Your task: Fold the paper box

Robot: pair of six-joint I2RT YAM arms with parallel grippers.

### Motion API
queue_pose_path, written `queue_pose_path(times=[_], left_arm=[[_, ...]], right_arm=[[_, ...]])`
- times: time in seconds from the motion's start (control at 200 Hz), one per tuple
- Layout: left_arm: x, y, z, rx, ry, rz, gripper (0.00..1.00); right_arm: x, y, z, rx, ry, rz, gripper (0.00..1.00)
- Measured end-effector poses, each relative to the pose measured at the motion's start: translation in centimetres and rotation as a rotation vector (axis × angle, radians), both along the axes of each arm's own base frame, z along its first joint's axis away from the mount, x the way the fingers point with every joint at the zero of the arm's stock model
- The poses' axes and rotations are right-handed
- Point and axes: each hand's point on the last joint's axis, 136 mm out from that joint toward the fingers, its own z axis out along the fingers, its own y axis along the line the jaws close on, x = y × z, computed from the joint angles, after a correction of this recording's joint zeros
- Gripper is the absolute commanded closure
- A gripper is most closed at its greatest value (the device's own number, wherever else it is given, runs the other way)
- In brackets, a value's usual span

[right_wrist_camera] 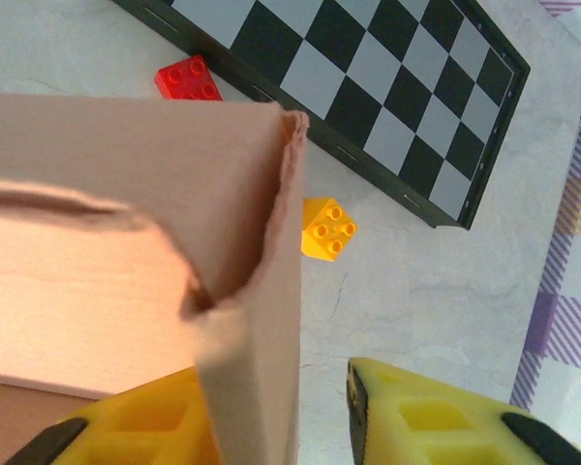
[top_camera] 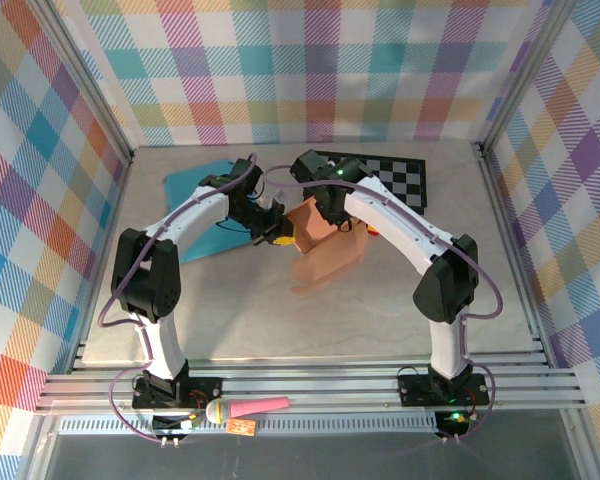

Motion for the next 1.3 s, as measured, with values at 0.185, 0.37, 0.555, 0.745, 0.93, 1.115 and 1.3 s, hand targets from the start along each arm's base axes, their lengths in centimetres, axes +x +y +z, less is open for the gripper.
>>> queue_pose_path(times=[0.185, 0.37, 0.555, 0.745, 0.93, 1.115, 1.3], left_arm=[[0.2, -0.2, 0.1, -0.012, -0.003, -0.004, 1.00], [0.3, -0.3, 0.3, -0.014, -0.006, -0.004, 1.00], [0.3, -0.2, 0.0, -0.007, 0.002, 0.003, 1.00], [0.4, -0.2, 0.0, -0.005, 0.003, 0.005, 1.00], [0.3, -0.4, 0.1, -0.004, 0.006, 0.003, 1.00], [0.6, -0.3, -0.2, 0.010, 0.008, 0.010, 1.00], [0.1, 0.7, -1.4, 0.089, 0.031, 0.028, 1.00]], right_arm=[[0.2, -0.7, 0.1, -0.038, -0.024, -0.026, 1.00], [0.4, -0.8, 0.0, -0.069, -0.037, -0.030, 0.79], [0.3, -0.9, 0.1, -0.077, -0.033, -0.028, 0.68], [0.1, -1.0, -0.4, -0.086, -0.021, -0.027, 0.84], [0.2, -1.1, -0.7, -0.081, -0.029, -0.045, 1.00], [0.0, -0.9, -1.2, -0.065, -0.026, -0.058, 1.00], [-1.2, -0.2, -3.9, -0.008, -0.008, -0.105, 1.00]])
